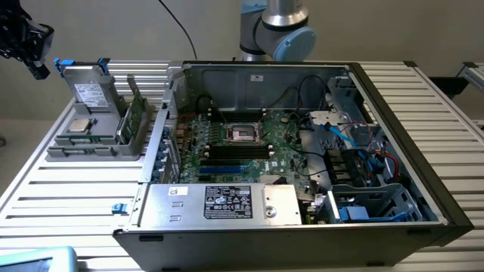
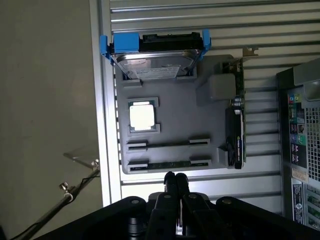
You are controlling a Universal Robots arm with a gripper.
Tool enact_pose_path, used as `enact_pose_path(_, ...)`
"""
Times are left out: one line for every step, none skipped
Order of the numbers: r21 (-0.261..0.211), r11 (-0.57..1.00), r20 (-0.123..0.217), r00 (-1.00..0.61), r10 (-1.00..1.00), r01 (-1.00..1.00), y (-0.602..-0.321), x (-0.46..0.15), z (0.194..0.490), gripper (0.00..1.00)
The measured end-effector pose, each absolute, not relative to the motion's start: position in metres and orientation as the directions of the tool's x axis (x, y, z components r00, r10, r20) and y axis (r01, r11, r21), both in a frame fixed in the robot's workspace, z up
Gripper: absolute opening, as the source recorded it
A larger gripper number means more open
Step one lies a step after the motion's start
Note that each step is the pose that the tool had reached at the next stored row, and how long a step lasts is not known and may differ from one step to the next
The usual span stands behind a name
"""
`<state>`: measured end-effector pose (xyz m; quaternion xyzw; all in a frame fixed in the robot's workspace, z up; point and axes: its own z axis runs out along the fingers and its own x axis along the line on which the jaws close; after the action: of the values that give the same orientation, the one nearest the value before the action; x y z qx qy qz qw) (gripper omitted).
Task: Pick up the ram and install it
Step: 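Pick up the ram and move it above insertion slot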
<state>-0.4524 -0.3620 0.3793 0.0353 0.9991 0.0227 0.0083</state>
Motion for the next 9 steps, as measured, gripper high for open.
enact_pose_path(0.046,0.996,-0.015,-0.997,0.071,0.07,-0.362,-0.4524,0.3793,0.11)
enact_pose_path(0.046,0.996,-0.015,-0.997,0.071,0.07,-0.362,-0.4524,0.3793,0.11)
enact_pose_path(0.046,0.996,-0.015,-0.997,0.071,0.07,-0.362,-0.4524,0.3794,0.11)
enact_pose_path(0.046,0.996,-0.015,-0.997,0.071,0.07,-0.362,-0.4524,0.3793,0.11)
enact_pose_path(0.046,0.996,-0.015,-0.997,0.071,0.07,-0.362,-0.4524,0.3793,0.11)
enact_pose_path(0.046,0.996,-0.015,-0.997,0.071,0.07,-0.362,-0.4524,0.3794,0.11)
enact_pose_path(0.046,0.996,-0.015,-0.997,0.071,0.07,-0.3619,-0.4524,0.3794,0.11)
enact_pose_path(0.046,0.997,-0.015,-0.998,0.068,0.067,-0.3619,-0.4524,0.3794,0.11)
enact_pose_path(0.046,0.998,-0.015,-0.999,0.051,0.051,-0.3619,-0.4525,0.3794,0.11)
